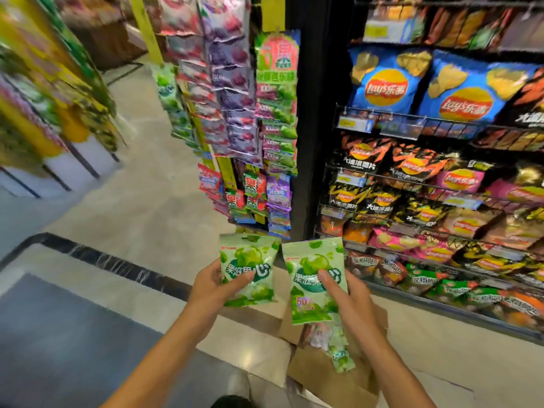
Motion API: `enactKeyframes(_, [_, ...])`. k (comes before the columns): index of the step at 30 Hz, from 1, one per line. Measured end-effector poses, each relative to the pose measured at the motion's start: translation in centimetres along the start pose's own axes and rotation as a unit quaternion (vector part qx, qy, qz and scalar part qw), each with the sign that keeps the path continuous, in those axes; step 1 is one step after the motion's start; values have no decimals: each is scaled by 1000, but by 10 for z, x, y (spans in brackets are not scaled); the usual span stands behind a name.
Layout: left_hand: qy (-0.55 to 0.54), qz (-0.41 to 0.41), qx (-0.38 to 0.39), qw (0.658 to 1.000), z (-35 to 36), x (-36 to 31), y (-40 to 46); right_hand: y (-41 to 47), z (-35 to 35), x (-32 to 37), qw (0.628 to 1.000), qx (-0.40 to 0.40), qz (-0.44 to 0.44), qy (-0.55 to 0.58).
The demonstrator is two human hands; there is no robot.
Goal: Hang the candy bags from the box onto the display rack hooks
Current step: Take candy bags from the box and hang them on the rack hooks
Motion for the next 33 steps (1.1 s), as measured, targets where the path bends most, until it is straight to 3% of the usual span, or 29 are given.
enactKeyframes(8, [-38,43,-39,998,-107,-23,-29,31,103,44,998,30,-39,-28])
enactKeyframes(21, [-72,109,-79,988,-366,-81,-49,132,352,95,993,21,-94,-73])
enactKeyframes(33, [-48,127,-39,990,-430,-132,46,229,388,130,992,-19,-112,-56])
Point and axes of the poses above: each hand's wrist, its own y-axis towards the middle knuckle, its own z-axis out of the palm, x = y × z, the point moved 8 cm from there along y, towards the middle knuckle, and after that the axes turned 14 degrees about x, right-handed, at the moved point
